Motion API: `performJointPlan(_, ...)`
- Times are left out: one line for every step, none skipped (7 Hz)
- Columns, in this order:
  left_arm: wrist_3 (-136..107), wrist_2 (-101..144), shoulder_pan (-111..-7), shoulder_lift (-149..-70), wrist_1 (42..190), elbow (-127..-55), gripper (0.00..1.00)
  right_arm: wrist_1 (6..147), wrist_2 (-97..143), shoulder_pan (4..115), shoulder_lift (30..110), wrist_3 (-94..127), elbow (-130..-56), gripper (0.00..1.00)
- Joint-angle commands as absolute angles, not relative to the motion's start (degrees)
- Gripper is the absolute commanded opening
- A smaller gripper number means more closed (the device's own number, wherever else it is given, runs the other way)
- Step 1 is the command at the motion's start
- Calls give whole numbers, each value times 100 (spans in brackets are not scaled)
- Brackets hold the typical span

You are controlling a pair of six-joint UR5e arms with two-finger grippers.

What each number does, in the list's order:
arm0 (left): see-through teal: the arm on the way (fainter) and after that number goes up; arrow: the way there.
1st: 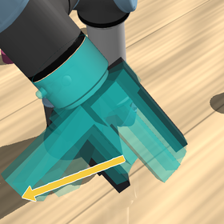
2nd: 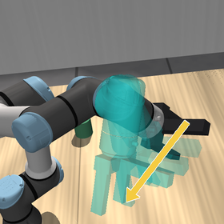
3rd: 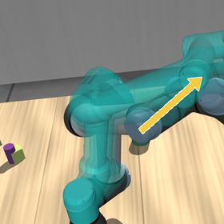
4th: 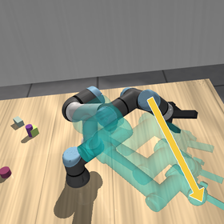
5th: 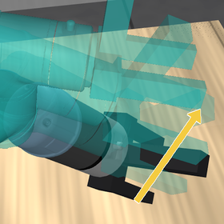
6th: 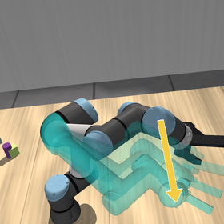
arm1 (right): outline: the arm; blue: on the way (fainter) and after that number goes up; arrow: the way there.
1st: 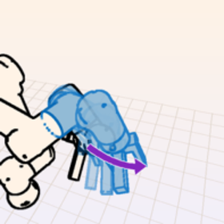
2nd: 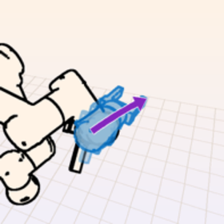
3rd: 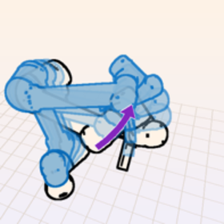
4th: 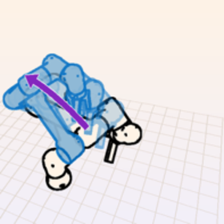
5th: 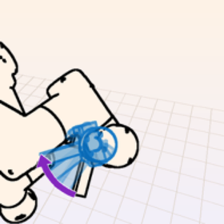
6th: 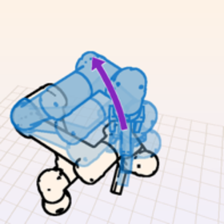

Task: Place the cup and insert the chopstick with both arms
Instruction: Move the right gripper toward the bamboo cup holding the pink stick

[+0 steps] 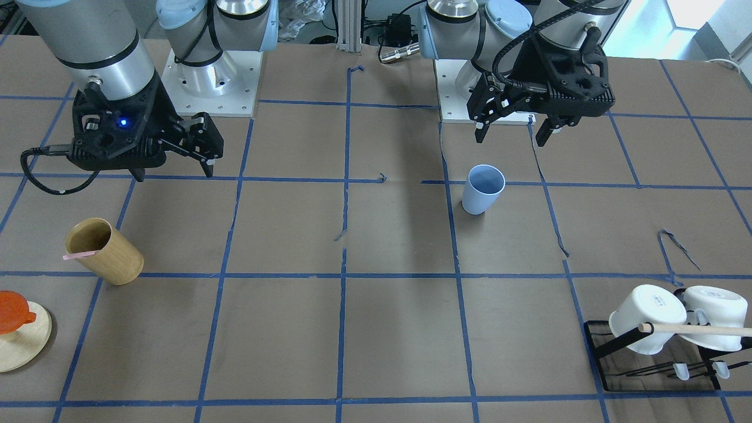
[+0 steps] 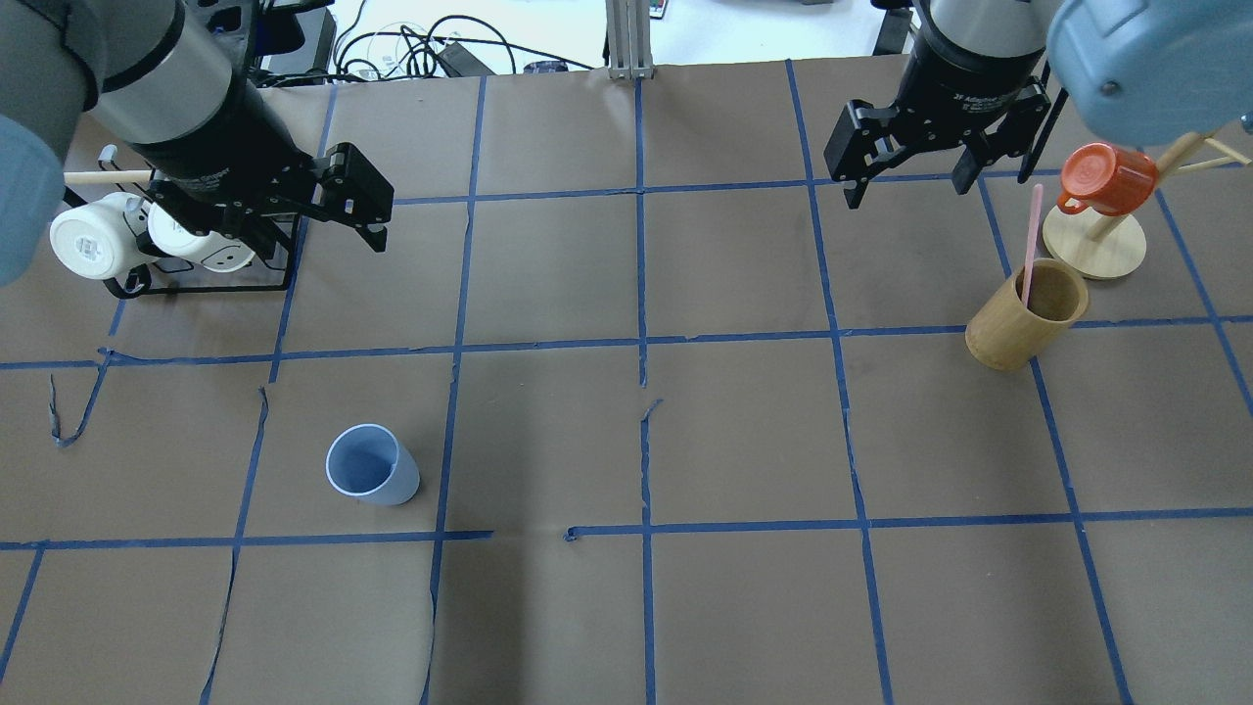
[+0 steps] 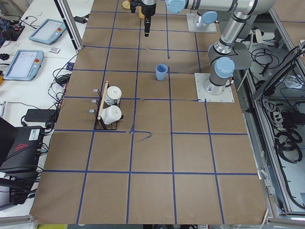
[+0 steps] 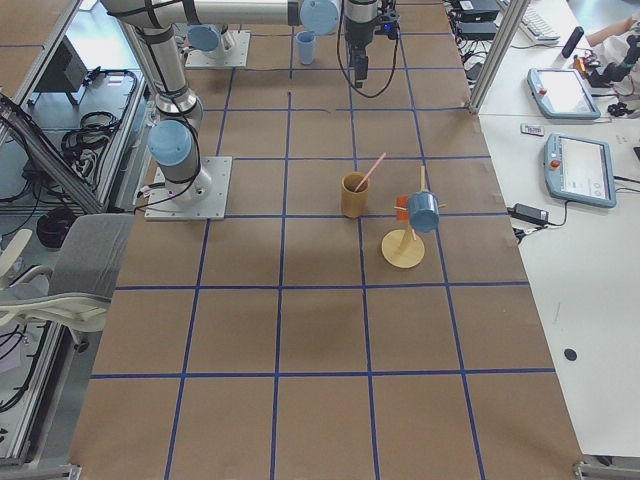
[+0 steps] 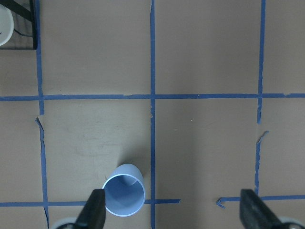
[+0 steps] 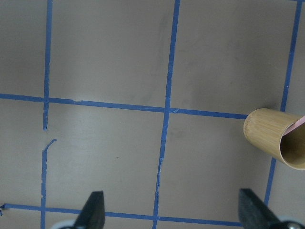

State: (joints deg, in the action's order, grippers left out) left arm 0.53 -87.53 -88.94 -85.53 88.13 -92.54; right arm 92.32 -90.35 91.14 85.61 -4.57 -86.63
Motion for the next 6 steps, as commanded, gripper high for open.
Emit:
performJointPlan(53, -8745, -8895, -8534, 8850, -9237, 100, 9246, -9035, 9114, 8561, -457, -8666, 99)
performJointPlan(53, -8745, -8895, -8534, 8894, -9229, 100, 9246, -9035, 9106, 8561, -457, -8666, 99)
performJointPlan(53, -8745, -8895, -8552, 8895, -9220, 100, 9237, -9035, 9114, 8561, -466, -8666, 99)
performJointPlan(53, -8745, -8895, -8543, 8895, -9220, 100, 9246, -9035, 9106, 8561, -466, -8666, 99)
performJointPlan(53, -8736, -8895, -8543, 8895, -9211, 100, 9246, -9035, 9088, 8561, -475, -8666, 99)
performJointPlan(53, -8736, -8895, -8543, 8895, -9211, 100, 9281, -8966, 9036, 8578, -492, -8666, 99)
